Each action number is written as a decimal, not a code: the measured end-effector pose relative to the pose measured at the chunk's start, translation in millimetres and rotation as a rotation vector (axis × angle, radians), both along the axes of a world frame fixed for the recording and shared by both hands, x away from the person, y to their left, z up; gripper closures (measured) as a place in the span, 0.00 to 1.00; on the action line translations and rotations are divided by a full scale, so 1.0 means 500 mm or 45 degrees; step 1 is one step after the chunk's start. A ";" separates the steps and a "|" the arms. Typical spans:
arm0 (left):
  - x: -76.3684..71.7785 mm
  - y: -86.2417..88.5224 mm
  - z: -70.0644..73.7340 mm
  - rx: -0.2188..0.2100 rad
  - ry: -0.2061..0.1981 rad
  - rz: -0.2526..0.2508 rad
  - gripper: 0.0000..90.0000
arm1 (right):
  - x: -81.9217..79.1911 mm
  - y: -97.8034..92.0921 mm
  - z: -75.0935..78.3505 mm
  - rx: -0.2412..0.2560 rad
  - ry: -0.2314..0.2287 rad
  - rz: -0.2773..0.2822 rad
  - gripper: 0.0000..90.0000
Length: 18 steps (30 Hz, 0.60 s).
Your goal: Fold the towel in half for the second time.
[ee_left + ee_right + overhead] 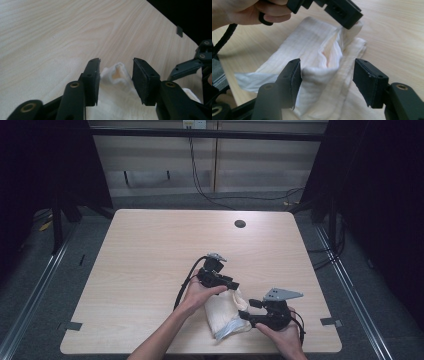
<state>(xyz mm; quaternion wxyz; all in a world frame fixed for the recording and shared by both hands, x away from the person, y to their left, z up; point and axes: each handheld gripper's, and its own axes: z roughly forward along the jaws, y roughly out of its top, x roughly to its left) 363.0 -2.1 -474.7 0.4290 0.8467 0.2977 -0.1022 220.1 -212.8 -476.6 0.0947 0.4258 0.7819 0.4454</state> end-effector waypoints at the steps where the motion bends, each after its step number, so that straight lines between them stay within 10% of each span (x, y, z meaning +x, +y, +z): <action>1: 0.001 0.000 0.000 -0.005 -0.001 0.007 0.61 | 0.002 -0.003 0.000 0.011 -0.004 -0.009 0.44; 18: -0.017 0.062 0.025 -0.034 -0.121 0.019 0.52 | 0.019 -0.041 0.023 0.054 -0.080 -0.119 0.62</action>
